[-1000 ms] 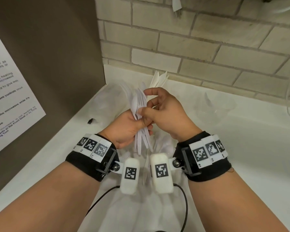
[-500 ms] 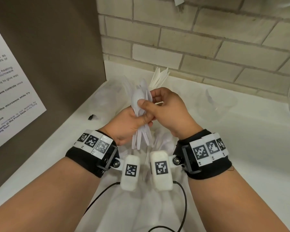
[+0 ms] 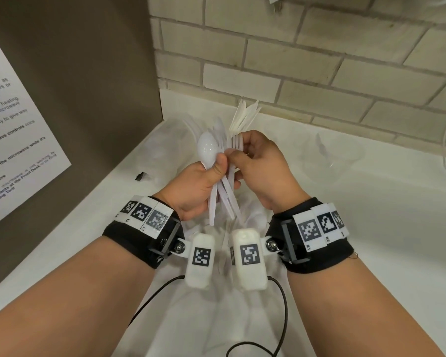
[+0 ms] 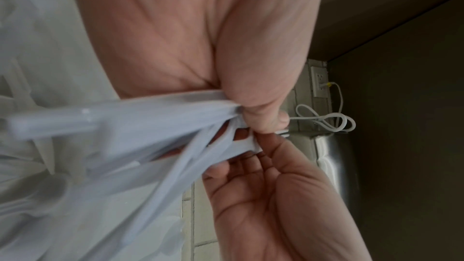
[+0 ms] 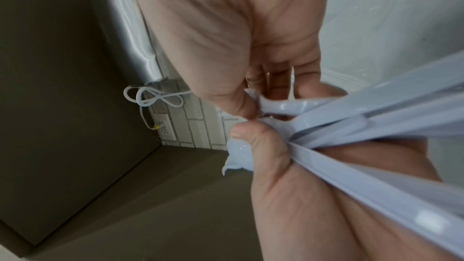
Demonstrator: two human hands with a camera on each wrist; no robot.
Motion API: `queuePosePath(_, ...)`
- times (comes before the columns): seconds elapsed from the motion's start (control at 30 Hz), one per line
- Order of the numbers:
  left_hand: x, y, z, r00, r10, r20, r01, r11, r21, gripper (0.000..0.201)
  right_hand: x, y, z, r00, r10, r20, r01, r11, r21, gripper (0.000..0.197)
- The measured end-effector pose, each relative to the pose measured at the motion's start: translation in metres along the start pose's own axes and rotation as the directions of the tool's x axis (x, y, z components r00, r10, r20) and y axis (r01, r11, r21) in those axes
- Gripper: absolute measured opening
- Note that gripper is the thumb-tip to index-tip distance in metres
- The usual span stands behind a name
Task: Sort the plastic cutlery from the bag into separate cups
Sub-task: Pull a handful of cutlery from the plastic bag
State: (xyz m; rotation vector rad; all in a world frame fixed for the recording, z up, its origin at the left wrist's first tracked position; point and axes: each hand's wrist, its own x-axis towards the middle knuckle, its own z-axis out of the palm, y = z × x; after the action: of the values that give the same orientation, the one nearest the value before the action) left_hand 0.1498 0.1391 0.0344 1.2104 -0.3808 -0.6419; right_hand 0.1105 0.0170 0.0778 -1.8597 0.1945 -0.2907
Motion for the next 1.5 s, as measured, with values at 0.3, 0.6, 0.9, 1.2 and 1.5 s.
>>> queuePosePath(0.3,-0.002,-0.002,-0.002,0.999,-0.034,-0.017,0.034,0.999,-0.037,0.073,-0.003,-0.001,0.001,0.997,0.045,0.061,-0.052,0.993,0.105,0.007)
queuePosePath(0.6,-0.005,0.001,0.005,0.993,-0.112,0.048,0.119,0.977,-0.176,0.058,-0.006,0.001,0.006,0.989,0.142,-0.028,-0.132,0.963,0.236,0.013)
queuePosePath(0.9,-0.001,-0.005,0.003,0.997,-0.078,-0.007,0.076,0.987,-0.142,0.034,-0.006,-0.002,0.001,0.977,0.143,-0.159,-0.082,0.938,0.337,0.019)
queuePosePath(1.2,0.003,-0.006,0.005,0.989,-0.079,-0.124,0.071,0.995,-0.07,0.029,-0.004,-0.005,-0.006,0.967,0.131,-0.219,-0.047,0.935,0.351,0.021)
queuePosePath(1.5,0.001,-0.005,0.009,0.99,-0.084,-0.109,0.072,0.991,-0.113,0.03,-0.01,-0.004,-0.008,0.986,0.035,-0.164,0.0,0.977,0.213,0.018)
